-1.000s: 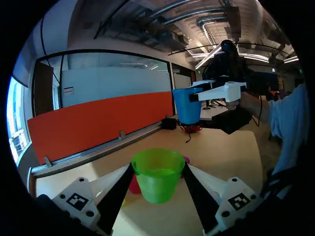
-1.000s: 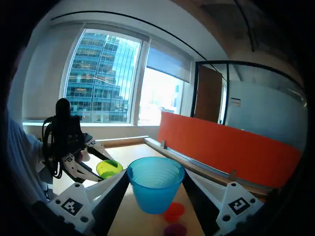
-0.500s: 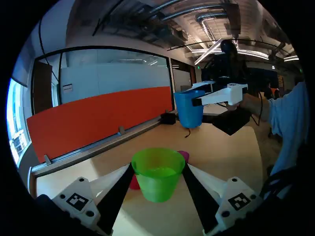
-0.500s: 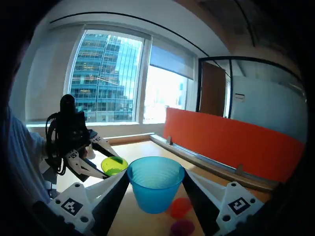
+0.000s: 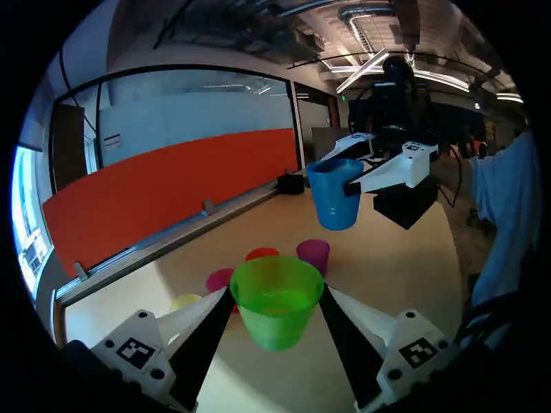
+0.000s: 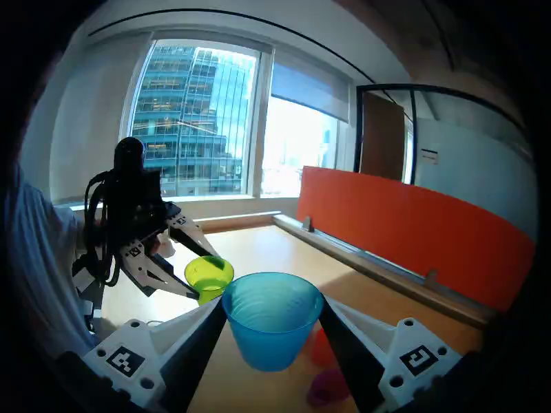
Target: Pour water
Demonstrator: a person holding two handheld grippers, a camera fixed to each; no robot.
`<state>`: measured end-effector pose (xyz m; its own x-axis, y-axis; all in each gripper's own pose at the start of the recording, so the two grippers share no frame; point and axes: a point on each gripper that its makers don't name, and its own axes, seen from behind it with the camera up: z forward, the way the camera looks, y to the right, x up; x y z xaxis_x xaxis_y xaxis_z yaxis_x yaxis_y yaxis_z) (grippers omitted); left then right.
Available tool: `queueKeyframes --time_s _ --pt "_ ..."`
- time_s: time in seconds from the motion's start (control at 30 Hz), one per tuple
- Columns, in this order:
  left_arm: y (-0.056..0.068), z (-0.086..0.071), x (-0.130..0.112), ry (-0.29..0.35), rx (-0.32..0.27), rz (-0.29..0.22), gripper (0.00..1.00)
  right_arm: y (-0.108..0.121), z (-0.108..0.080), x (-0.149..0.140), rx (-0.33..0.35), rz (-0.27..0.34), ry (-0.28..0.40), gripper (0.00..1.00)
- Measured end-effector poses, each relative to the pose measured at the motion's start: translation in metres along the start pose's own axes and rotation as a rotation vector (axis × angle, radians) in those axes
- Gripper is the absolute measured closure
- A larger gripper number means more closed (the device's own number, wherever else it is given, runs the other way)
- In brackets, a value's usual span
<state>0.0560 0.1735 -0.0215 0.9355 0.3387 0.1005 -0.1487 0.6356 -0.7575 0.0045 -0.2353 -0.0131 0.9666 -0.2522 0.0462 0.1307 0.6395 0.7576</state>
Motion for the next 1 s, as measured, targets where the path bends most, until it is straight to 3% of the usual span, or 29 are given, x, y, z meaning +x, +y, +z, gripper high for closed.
queueKeyframes --time_s 0.37,1.0 --pt "0.007 0.012 -0.033 -0.101 -0.032 0.003 0.13 -0.005 0.01 -0.041 0.028 0.009 -0.074 0.06" --pt "0.023 0.03 -0.09 -0.25 -0.101 0.003 0.13 -0.023 0.031 -0.112 0.092 -0.045 -0.226 0.06"
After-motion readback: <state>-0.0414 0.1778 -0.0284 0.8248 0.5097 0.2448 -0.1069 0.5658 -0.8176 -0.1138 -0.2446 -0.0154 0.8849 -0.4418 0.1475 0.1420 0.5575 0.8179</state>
